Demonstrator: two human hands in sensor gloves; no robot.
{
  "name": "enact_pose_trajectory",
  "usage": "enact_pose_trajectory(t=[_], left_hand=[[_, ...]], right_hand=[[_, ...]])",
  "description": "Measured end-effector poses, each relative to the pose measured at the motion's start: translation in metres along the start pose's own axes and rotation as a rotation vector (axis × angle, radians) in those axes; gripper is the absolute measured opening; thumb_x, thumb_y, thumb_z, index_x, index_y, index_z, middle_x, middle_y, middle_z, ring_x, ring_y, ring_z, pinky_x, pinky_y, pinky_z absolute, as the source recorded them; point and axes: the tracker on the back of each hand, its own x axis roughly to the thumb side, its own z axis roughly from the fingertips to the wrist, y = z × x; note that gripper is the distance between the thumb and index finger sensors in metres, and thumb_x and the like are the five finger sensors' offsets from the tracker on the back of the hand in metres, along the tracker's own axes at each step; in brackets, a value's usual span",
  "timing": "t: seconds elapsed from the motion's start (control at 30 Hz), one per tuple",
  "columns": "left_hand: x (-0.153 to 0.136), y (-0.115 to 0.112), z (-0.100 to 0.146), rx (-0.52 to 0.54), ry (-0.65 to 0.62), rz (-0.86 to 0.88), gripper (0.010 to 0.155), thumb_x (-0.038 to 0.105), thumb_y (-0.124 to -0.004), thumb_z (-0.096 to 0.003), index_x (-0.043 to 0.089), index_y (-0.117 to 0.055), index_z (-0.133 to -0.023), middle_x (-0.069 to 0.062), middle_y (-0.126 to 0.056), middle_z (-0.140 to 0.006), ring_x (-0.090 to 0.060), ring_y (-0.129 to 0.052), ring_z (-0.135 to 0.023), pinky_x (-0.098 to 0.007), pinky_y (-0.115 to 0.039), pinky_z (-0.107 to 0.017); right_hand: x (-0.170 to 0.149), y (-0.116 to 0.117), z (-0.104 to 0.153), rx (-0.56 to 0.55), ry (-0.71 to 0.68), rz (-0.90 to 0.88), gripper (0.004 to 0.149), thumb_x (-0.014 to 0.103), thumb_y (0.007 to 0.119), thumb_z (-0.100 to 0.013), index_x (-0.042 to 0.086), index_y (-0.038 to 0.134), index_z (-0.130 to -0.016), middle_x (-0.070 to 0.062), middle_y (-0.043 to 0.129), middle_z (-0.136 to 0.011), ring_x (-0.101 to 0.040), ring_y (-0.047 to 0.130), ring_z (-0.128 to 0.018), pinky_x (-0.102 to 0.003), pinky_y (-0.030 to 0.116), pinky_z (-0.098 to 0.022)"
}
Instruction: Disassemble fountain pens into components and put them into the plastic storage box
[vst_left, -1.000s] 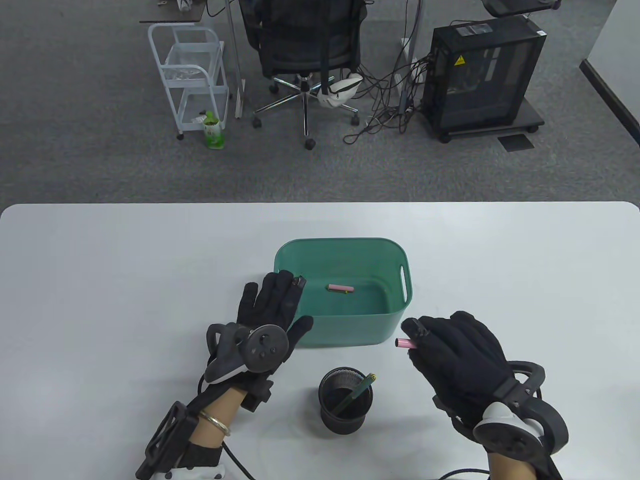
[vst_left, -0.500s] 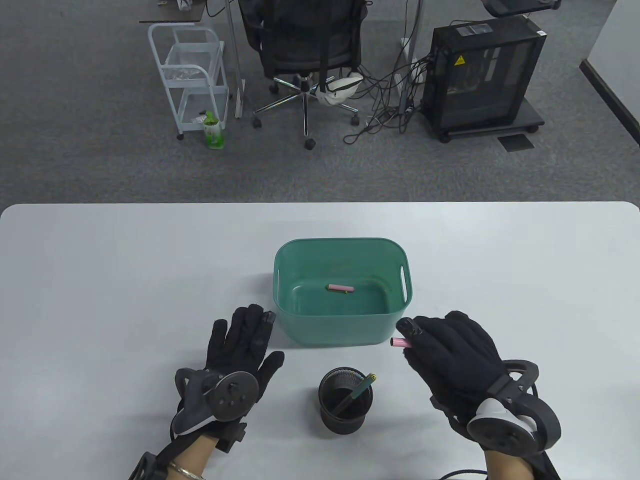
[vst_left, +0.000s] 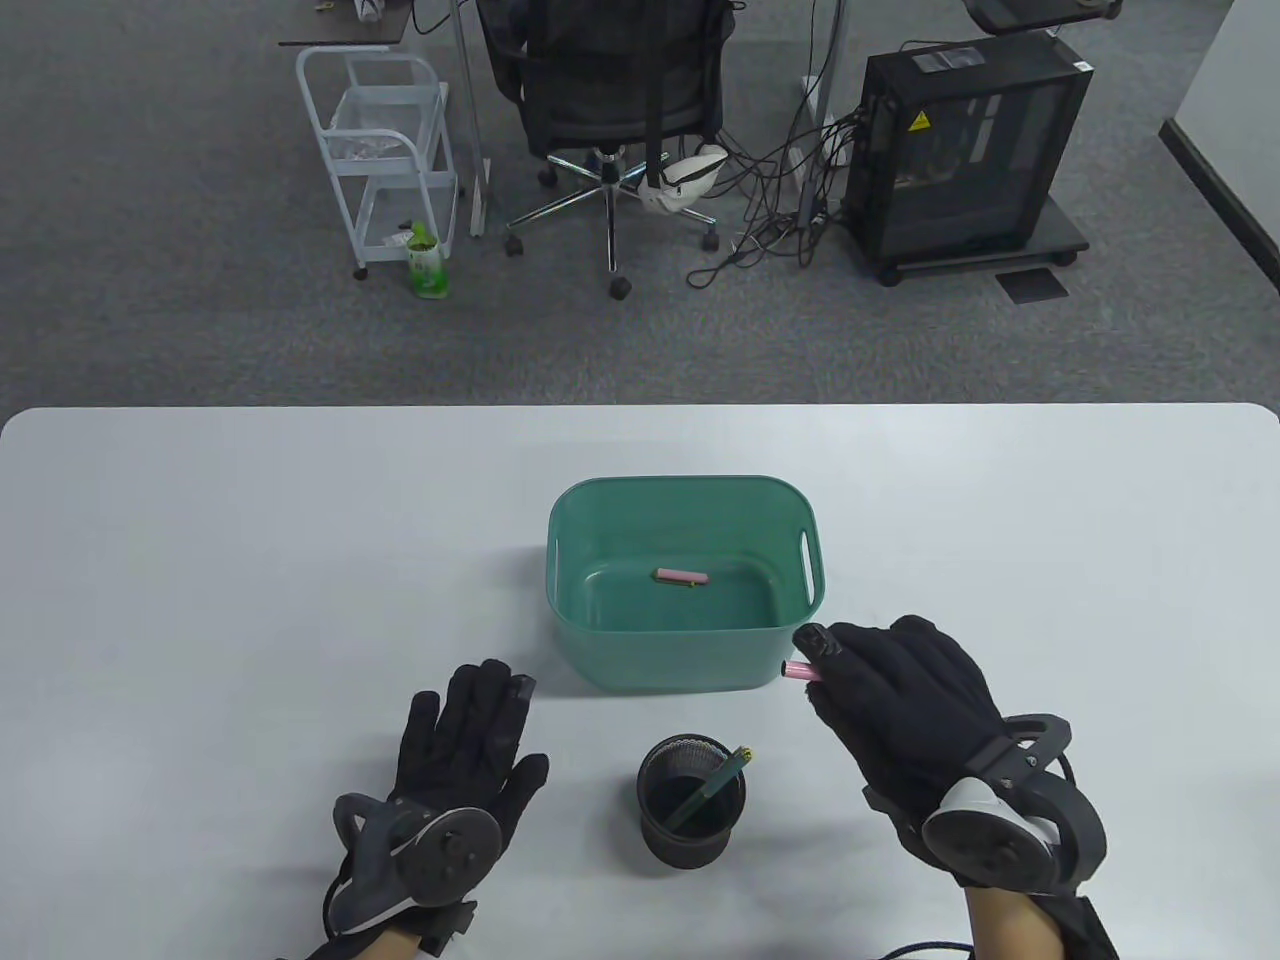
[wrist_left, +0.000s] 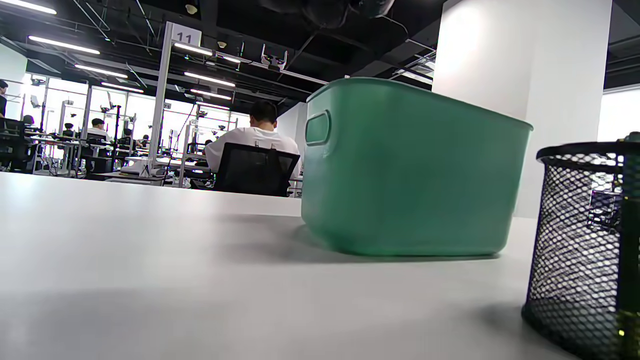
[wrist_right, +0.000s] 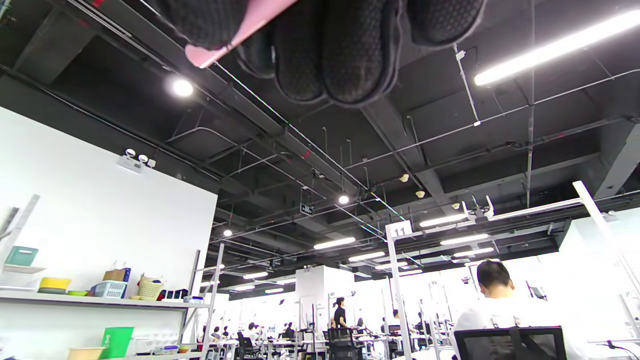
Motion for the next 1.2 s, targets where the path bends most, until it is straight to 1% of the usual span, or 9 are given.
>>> enact_pose_trajectory(t=[0.13,0.37,0.5,0.53,0.67,0.8,1.07,1.1,1.2], left_hand=[[0.003,-0.002,0.000,-0.007,-0.025,-0.012,0.070,0.050,-0.041,-0.0685,0.013,-0.037,-0.127,-0.016,-0.040,-0.134,-0.039,-0.036,-0.122,-0.058,-0.023,-0.088],[0.004,-0.002,0.001,-0.011,-0.031,-0.012,0.070,0.051,-0.041,-0.0682,0.013,-0.035,-0.127,-0.016,-0.039,-0.134,-0.039,-0.035,-0.122,-0.057,-0.023,-0.088],[0.005,-0.002,0.001,-0.006,-0.039,-0.010,0.070,0.051,-0.040,-0.0682,0.013,-0.035,-0.127,-0.016,-0.039,-0.134,-0.039,-0.035,-0.122,-0.057,-0.023,-0.088],[0.005,-0.002,0.001,-0.006,-0.041,-0.009,0.070,0.051,-0.041,-0.0682,0.013,-0.035,-0.127,-0.016,-0.039,-0.134,-0.039,-0.035,-0.122,-0.057,-0.023,-0.088],[0.005,-0.002,0.001,-0.007,-0.044,-0.011,0.070,0.051,-0.040,-0.0682,0.013,-0.035,-0.127,-0.016,-0.038,-0.134,-0.039,-0.035,-0.122,-0.057,-0.023,-0.088],[0.005,-0.002,0.001,-0.006,-0.043,-0.005,0.070,0.051,-0.041,-0.0682,0.013,-0.034,-0.127,-0.016,-0.038,-0.134,-0.039,-0.034,-0.122,-0.057,-0.023,-0.088],[0.004,-0.002,0.002,-0.006,-0.042,0.004,0.070,0.050,-0.041,-0.0683,0.013,-0.034,-0.127,-0.016,-0.038,-0.134,-0.039,-0.035,-0.122,-0.057,-0.023,-0.088],[0.003,-0.002,0.002,-0.009,-0.042,0.007,0.070,0.050,-0.041,-0.0684,0.013,-0.034,-0.127,-0.016,-0.038,-0.134,-0.039,-0.035,-0.122,-0.057,-0.023,-0.088],[0.003,-0.002,0.002,-0.011,-0.046,0.016,0.070,0.050,-0.041,-0.0684,0.013,-0.035,-0.127,-0.016,-0.038,-0.134,-0.039,-0.035,-0.122,-0.057,-0.023,-0.088]], right_hand=[[-0.004,0.004,0.000,0.016,0.014,0.016,0.045,0.046,0.070,-0.057,0.033,0.079,-0.098,0.004,0.086,-0.090,-0.015,0.089,-0.077,-0.046,0.065,-0.073],[-0.010,0.015,-0.001,0.057,0.035,0.034,0.044,0.046,0.070,-0.057,0.033,0.079,-0.098,0.004,0.086,-0.090,-0.015,0.089,-0.077,-0.046,0.065,-0.073],[-0.017,0.027,-0.009,0.113,0.067,-0.004,0.045,0.046,0.070,-0.057,0.033,0.079,-0.098,0.004,0.086,-0.091,-0.015,0.088,-0.077,-0.046,0.064,-0.073],[-0.020,0.032,-0.014,0.136,0.071,0.002,0.045,0.046,0.070,-0.057,0.033,0.080,-0.098,0.006,0.086,-0.091,-0.015,0.088,-0.078,-0.046,0.064,-0.073],[-0.027,0.054,-0.031,0.215,0.082,-0.003,0.044,0.047,0.071,-0.056,0.033,0.080,-0.098,0.007,0.086,-0.091,-0.015,0.088,-0.079,-0.046,0.063,-0.074],[-0.034,0.078,-0.043,0.295,0.117,-0.035,0.044,0.046,0.072,-0.055,0.034,0.080,-0.097,0.008,0.086,-0.091,-0.015,0.087,-0.080,-0.046,0.062,-0.075],[-0.046,0.120,-0.058,0.412,0.192,-0.057,0.044,0.046,0.074,-0.055,0.035,0.081,-0.096,0.010,0.086,-0.091,-0.014,0.086,-0.082,-0.046,0.060,-0.077],[-0.048,0.126,-0.059,0.430,0.206,-0.056,0.044,0.046,0.074,-0.055,0.035,0.081,-0.096,0.007,0.085,-0.092,-0.014,0.085,-0.082,-0.046,0.060,-0.077],[-0.050,0.139,-0.061,0.470,0.211,-0.038,0.044,0.046,0.074,-0.055,0.035,0.081,-0.096,0.007,0.085,-0.092,-0.015,0.085,-0.082,-0.046,0.060,-0.077]])
